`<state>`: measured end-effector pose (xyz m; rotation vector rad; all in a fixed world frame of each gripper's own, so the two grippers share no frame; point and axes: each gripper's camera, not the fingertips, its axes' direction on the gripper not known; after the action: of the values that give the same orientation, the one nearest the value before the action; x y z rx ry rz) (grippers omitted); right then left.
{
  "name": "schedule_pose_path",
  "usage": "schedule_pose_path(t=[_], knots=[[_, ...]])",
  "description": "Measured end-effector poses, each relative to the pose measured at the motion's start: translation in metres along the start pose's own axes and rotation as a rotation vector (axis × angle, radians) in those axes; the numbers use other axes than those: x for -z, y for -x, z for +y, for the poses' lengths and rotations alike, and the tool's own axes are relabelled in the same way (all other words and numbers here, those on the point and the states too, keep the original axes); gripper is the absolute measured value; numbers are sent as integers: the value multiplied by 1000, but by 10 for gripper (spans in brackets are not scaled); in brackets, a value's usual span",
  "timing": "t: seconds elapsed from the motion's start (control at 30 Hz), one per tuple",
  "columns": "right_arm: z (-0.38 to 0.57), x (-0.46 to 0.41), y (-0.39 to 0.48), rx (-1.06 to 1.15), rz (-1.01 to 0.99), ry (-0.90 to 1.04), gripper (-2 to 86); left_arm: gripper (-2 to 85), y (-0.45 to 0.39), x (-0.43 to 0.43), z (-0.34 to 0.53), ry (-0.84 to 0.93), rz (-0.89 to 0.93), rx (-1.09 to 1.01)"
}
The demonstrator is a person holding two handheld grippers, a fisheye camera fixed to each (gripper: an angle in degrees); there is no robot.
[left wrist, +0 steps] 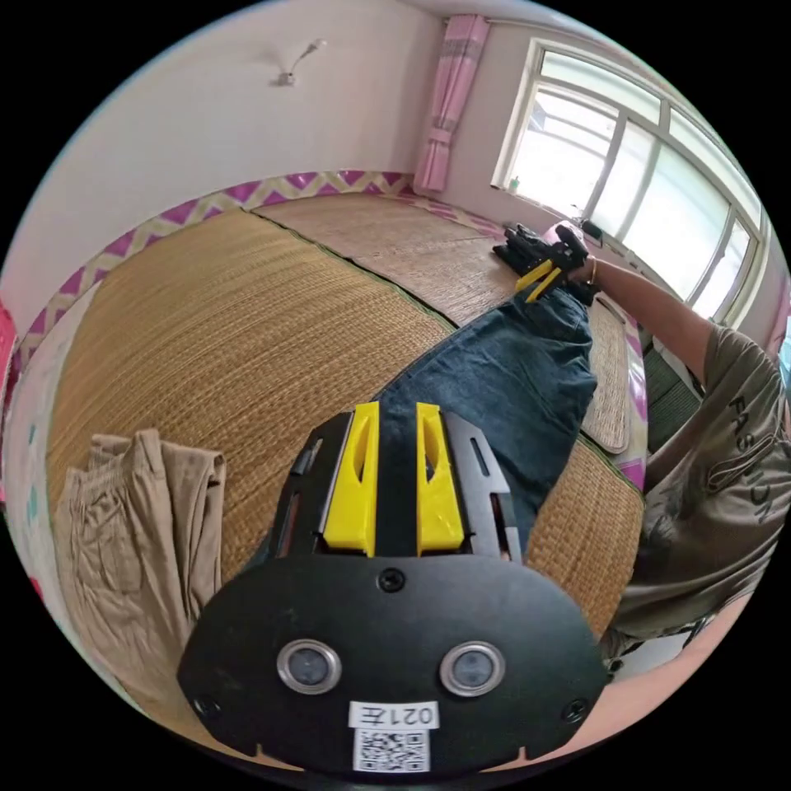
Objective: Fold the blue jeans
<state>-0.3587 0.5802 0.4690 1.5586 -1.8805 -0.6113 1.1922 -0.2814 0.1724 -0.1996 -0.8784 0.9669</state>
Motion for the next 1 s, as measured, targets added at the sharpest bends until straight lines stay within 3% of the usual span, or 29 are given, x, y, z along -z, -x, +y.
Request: schedule_pose_path(t=[0.17,0.37,0.47,0.7,0.87,1.0], knots=[[-20,27,-43,32,-87,-8,7,82,-20,-80,-60,148,27,-120],[-11,101,-56,44,-87,-98,-9,78,-39,-121,-89,211,47,-174],[-3,142,-57,47,-59,-159,-10,34,-52,-120,-95,206,28,-194],[31,242,-31,46,-2,-270,-10,-8,-132,-2,-69,18,22,-279],[121,351,93,174,-26,-395,-9,-9,-269,127,28,-130,63,-388],[164,345,192,201,-41,-262,-7,-9,-357,137,136,-104,110,-304]])
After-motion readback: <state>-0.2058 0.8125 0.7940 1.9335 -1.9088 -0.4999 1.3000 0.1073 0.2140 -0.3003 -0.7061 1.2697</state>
